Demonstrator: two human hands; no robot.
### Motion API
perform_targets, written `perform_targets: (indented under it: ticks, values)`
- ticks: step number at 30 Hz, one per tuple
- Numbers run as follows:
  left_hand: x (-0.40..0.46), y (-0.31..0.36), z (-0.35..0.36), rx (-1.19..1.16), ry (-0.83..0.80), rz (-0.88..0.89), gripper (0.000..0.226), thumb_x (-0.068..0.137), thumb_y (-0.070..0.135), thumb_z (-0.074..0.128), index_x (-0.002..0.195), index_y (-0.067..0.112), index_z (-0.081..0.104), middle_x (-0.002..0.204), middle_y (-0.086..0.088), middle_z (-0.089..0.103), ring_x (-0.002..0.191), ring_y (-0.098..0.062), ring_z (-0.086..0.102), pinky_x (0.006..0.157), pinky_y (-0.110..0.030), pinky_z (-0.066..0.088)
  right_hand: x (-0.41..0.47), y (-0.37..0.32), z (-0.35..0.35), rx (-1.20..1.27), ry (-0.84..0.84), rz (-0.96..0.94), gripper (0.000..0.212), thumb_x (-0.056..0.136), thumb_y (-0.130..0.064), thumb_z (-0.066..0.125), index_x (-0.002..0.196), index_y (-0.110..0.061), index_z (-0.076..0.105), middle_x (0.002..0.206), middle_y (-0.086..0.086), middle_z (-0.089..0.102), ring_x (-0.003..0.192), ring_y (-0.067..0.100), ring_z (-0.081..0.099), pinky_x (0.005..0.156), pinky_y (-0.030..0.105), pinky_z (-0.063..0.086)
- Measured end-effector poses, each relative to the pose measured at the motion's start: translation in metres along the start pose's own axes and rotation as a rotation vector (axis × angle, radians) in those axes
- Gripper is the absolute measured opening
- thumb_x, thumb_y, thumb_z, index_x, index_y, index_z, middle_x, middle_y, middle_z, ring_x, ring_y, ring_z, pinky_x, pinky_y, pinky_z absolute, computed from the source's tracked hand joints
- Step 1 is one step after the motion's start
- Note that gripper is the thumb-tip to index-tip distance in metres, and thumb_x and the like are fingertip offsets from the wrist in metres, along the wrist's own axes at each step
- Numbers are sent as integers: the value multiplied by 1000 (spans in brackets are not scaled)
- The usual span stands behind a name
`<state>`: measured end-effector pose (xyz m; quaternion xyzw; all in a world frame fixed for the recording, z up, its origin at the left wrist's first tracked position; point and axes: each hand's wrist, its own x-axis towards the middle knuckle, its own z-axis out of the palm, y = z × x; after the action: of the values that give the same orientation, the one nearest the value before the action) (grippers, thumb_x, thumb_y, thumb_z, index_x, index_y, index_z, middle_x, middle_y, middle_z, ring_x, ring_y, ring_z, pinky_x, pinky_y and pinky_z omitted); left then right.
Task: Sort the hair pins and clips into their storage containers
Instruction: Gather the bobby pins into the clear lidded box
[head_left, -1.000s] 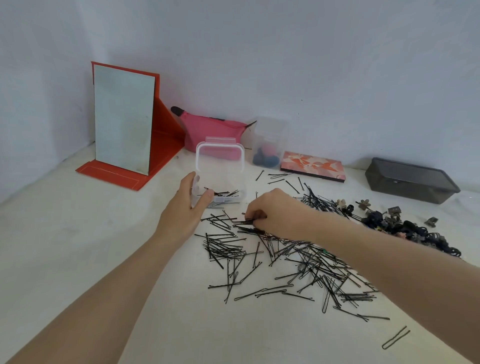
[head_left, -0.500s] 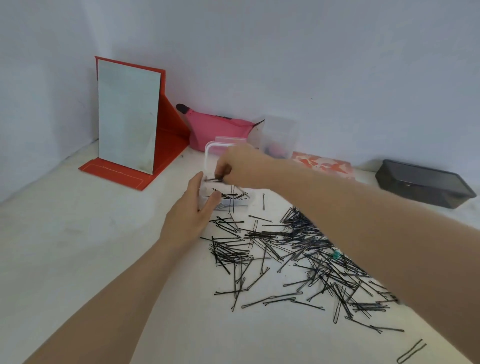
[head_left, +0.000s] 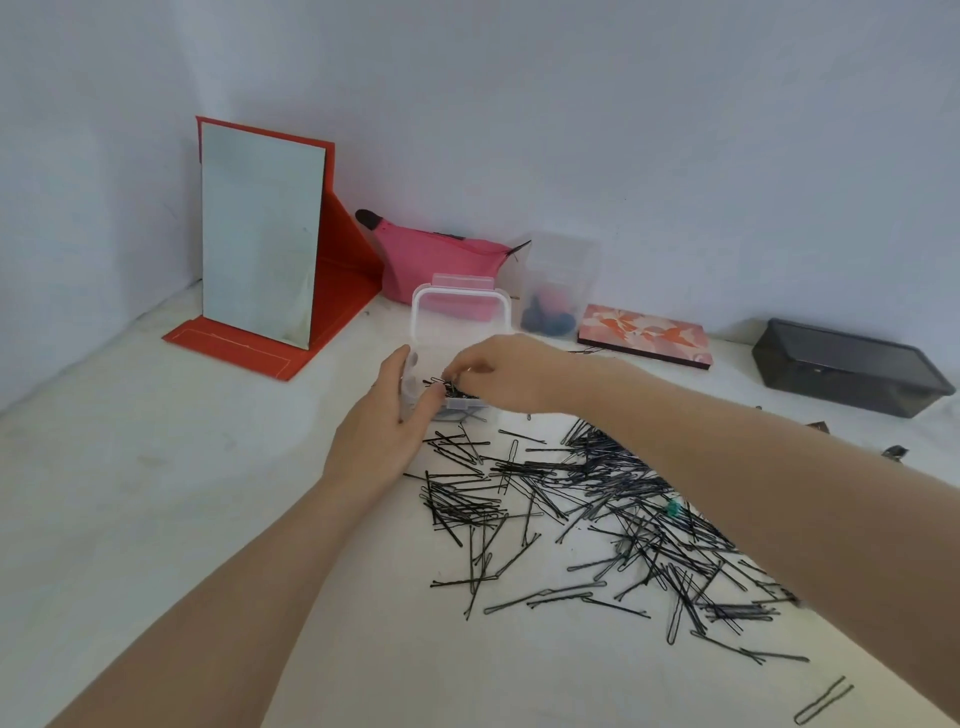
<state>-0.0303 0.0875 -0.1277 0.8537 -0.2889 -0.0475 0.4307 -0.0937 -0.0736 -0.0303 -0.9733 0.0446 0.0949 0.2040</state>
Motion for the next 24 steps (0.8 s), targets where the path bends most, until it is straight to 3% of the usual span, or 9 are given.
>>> perform_targets:
  ticks: [3,5,10,13,15,18,20,24]
  values:
    - [0,-1,0,-17,-17,-8,64,96,63,28,152,34,16,157,17,31,138,-14,42,106,-39,33,2,-8,9,38,-62,2,44,92,-7,41,126,-22,65,134,-2,59,119,18,52,96,26,41]
    - [0,-2,1,-33,-20,-11,56,102,53,27,153,33,17,156,19,31,139,-12,40,109,-37,31,4,-10,10,70,-88,19,43,92,-3,41,125,-18,65,134,-1,58,123,19,49,98,25,38]
    - [0,-3,1,-27,-23,-17,52,103,48,28,152,33,18,156,18,32,137,-11,42,109,-36,31,5,-3,10,15,-69,-41,21,92,-22,56,101,-12,73,95,5,71,91,22,63,81,30,51]
    - [1,-3,1,-26,-26,-4,53,103,48,28,153,33,18,156,17,33,137,-12,42,109,-36,32,4,7,10,63,42,-79,17,89,-20,63,95,-10,76,80,2,70,64,-1,58,58,12,44]
    - [1,-3,1,-17,-26,0,53,103,49,28,152,34,18,155,17,34,136,-12,43,105,-34,32,5,9,9,83,137,-82,18,90,-18,62,91,-7,76,79,6,70,53,0,52,47,9,38]
    - [0,-1,0,-8,-23,-6,54,103,50,28,152,33,18,155,17,34,136,-13,43,105,-35,32,10,5,8,60,231,-71,22,94,-18,58,99,-4,75,94,10,73,80,18,64,74,27,51]
    - [0,-1,0,-25,-26,-18,55,102,51,29,153,34,16,156,17,34,137,-14,42,107,-36,31,13,0,9,-42,202,-50,29,97,-20,54,114,-4,71,113,8,70,102,22,62,90,30,46]
    - [1,-1,0,-50,-26,-53,57,100,53,33,152,40,14,157,10,34,140,-17,39,110,-41,30,6,2,11,-136,218,-62,34,100,-20,45,126,-10,65,125,7,65,115,24,57,97,34,46]
